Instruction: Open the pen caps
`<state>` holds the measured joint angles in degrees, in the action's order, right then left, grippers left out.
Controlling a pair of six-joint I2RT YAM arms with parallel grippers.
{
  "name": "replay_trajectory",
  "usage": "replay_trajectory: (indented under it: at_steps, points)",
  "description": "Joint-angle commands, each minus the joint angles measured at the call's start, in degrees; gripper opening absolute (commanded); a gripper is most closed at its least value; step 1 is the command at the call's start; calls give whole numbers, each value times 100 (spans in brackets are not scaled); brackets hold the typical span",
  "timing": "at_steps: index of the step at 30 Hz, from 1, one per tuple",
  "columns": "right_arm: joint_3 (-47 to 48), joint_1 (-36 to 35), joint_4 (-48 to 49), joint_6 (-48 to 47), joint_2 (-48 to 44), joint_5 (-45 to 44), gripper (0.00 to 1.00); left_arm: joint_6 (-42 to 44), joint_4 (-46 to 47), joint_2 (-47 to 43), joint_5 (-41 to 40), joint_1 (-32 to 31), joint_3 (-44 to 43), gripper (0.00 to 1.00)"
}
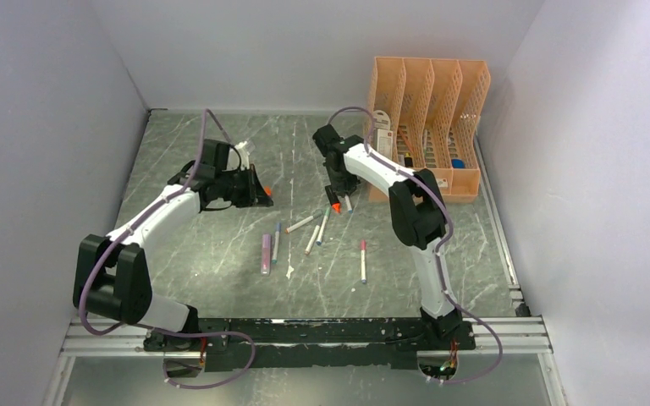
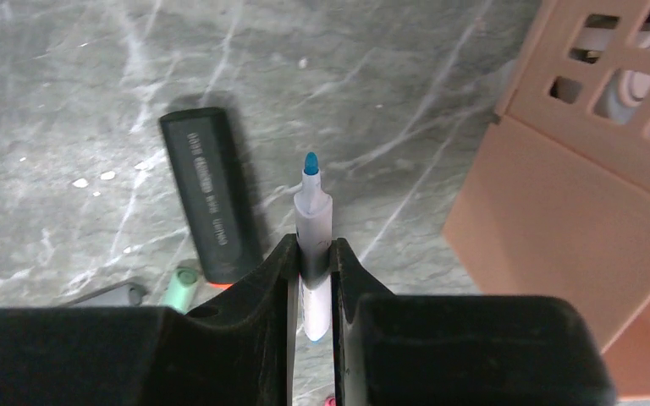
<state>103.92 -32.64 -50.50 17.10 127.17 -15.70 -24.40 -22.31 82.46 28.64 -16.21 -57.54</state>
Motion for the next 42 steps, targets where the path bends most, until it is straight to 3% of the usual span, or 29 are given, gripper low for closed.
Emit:
replay_trajectory:
  at_steps: [1, 9, 18, 24, 33, 42]
  points:
    - [15, 191, 109, -158, 32, 62, 5, 121, -36, -47, 64, 55, 99, 7]
    - [-49, 288, 295, -329, 105, 510, 13, 48, -44, 279, -113, 74, -6, 7]
    - [-872, 399, 792, -406, -277, 876, 32, 3, -33, 750, -600, 74, -240, 8]
    - [-1408, 689, 1074, -493, -769, 1075, 34, -37, -37, 1107, -1023, 74, -471, 8]
    - [-1776, 724, 1016, -244, -1886, 1263, 42, 218, -596, 2125, -1981, 74, -1573, 10]
    - [-3073, 716, 1300, 23, -2933, 1587, 44, 366, -851, 2878, -2706, 74, -2172, 19]
